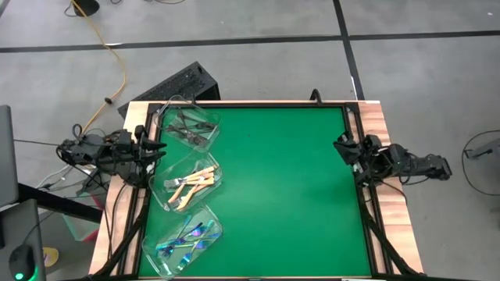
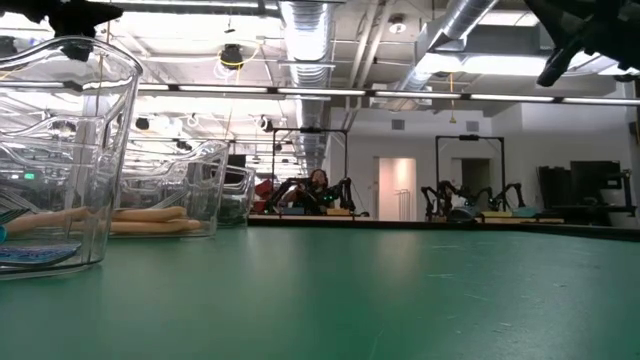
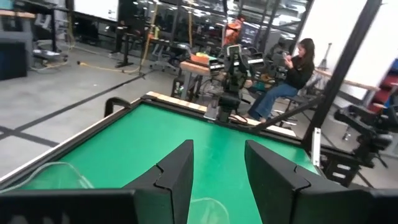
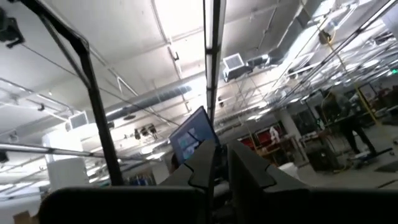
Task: Sort silverware by color (type)
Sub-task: Return to Home Position
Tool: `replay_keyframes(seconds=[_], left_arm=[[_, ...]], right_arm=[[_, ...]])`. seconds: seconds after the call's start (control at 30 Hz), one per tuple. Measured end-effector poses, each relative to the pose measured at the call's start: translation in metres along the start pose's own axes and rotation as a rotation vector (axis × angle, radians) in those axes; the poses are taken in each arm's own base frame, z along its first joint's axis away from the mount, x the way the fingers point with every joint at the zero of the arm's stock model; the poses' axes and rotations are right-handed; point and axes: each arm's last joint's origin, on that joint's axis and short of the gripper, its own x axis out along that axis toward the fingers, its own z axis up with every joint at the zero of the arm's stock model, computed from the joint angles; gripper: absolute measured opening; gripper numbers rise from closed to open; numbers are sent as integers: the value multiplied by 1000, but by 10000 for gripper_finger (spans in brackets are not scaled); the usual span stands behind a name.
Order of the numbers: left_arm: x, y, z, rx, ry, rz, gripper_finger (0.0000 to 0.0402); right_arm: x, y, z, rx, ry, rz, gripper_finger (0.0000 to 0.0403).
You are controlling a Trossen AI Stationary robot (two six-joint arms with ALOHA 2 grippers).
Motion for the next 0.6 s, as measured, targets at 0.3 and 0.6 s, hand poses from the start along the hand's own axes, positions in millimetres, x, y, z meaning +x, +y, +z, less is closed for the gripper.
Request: replay_keyframes(seconds=[0.3, 0.6], left_arm=[[-1, 5, -3, -7, -1, 139, 128], [48, -10, -66, -107, -53, -50, 128]], right_arm=[[1, -6, -5, 3, 89, -64, 66], [1, -6, -6, -1, 104, -72, 66]])
